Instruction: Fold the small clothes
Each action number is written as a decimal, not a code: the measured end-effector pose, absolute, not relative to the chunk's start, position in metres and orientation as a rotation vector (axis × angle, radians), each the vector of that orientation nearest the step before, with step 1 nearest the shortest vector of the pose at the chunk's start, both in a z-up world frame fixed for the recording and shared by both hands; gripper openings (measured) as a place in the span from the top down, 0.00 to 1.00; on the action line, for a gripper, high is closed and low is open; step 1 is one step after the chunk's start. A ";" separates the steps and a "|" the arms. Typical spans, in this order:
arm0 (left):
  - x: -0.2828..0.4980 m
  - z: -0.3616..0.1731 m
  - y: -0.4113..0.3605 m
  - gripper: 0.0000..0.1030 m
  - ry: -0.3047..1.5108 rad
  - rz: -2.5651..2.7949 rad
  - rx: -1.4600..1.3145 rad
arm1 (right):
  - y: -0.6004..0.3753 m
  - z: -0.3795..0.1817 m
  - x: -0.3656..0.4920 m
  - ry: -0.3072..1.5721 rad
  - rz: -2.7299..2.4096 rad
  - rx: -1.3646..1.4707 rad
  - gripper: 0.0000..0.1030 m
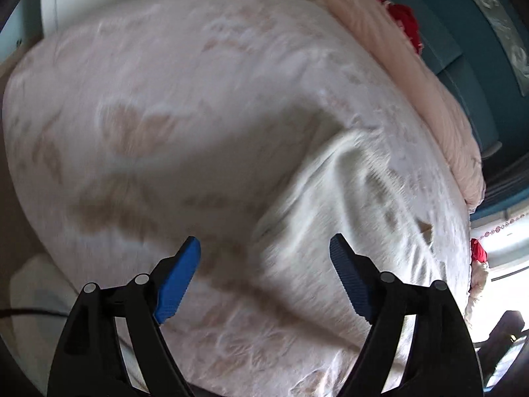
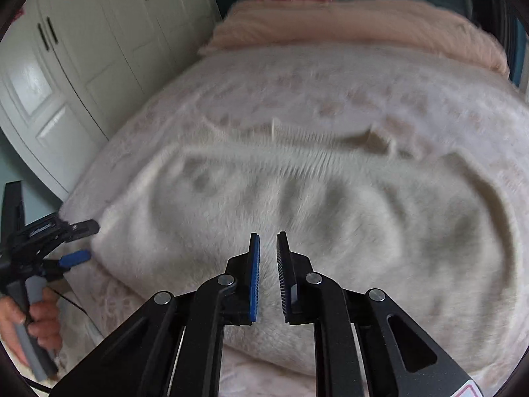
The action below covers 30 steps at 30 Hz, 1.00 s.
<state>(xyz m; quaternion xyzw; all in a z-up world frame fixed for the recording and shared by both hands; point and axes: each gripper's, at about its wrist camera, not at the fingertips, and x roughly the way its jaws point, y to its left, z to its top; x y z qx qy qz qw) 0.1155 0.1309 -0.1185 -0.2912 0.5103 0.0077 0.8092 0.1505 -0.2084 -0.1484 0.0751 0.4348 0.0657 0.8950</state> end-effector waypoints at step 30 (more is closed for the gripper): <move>0.085 -0.005 -0.192 0.77 0.919 -0.577 -0.093 | -0.351 -0.148 0.055 0.790 -0.002 0.494 0.85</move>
